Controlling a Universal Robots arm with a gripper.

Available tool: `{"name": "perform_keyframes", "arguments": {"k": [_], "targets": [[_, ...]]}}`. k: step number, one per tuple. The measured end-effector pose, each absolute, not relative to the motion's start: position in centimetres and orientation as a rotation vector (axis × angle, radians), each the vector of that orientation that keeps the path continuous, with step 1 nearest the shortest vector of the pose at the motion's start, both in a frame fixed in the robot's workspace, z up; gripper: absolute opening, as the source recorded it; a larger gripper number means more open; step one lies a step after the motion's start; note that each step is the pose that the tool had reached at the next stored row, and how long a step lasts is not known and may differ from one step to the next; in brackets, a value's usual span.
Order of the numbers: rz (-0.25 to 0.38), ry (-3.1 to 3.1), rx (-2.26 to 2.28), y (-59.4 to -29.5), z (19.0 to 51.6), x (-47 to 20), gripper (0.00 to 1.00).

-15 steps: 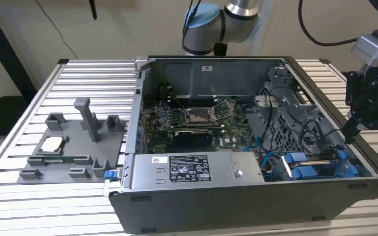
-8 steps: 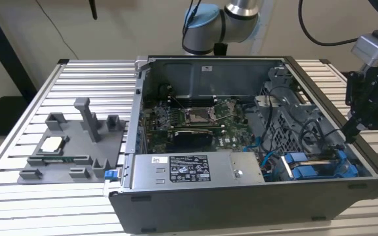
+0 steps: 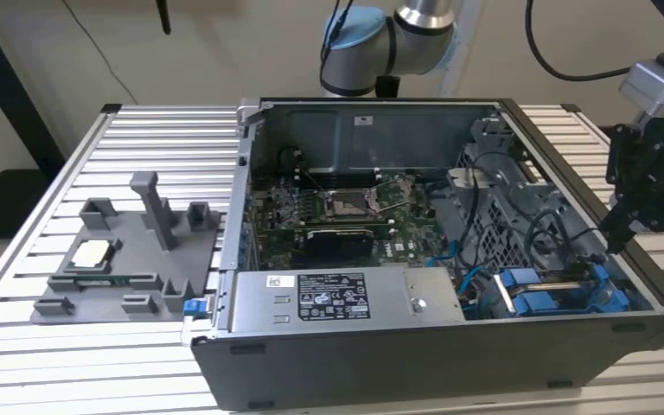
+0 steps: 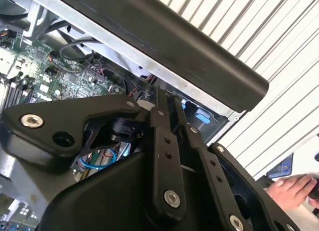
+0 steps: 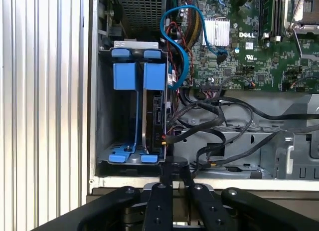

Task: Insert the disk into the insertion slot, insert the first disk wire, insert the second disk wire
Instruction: 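Insert the second disk wire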

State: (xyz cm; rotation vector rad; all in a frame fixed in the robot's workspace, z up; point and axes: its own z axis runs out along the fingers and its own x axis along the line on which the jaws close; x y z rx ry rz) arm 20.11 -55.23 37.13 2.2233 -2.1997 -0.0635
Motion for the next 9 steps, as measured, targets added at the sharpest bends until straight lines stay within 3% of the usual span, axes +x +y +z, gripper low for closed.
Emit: {"name": "perform_keyframes", "arguments": {"k": [9], "targets": [[-0.11, -2.182, 2.197, -56.4, 36.9, 20.7, 0.24]]}}
